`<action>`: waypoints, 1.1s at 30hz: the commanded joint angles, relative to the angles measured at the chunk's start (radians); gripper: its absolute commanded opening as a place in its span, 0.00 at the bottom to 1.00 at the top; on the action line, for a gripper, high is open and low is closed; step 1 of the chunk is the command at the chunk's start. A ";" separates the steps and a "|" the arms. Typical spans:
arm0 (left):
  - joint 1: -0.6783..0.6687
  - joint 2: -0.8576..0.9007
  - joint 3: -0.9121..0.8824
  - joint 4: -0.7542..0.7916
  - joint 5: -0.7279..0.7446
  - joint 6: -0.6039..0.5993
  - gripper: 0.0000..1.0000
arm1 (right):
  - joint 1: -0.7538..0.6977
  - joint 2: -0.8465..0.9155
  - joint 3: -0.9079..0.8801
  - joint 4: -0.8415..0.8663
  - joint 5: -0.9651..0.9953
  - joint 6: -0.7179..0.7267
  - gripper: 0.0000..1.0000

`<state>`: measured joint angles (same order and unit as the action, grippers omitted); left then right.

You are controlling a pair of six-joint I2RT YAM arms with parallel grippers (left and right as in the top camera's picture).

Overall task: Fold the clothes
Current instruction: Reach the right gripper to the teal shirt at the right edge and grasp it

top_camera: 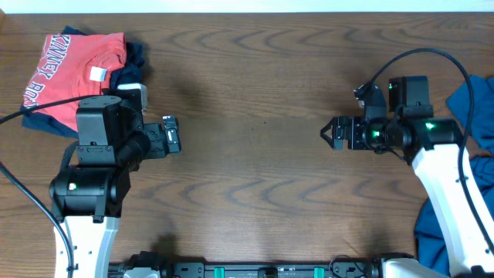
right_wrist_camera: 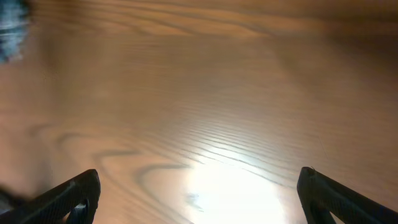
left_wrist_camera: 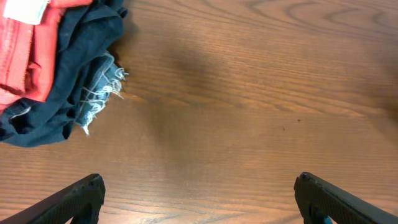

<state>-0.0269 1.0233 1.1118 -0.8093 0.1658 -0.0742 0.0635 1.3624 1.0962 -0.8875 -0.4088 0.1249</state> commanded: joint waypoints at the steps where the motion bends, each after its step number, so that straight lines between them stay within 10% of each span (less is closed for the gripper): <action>1: 0.004 0.014 0.021 -0.005 0.021 0.013 0.98 | -0.045 0.060 0.087 -0.005 0.239 0.121 0.99; 16: 0.003 0.054 0.021 -0.094 0.033 0.012 0.98 | -0.507 0.510 0.467 0.005 0.536 0.182 0.95; 33: 0.003 0.054 0.021 -0.095 0.033 0.012 0.98 | -0.622 0.752 0.467 0.156 0.742 0.027 0.90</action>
<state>-0.0269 1.0817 1.1122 -0.9016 0.1852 -0.0742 -0.5407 2.0701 1.5436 -0.7425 0.2932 0.1947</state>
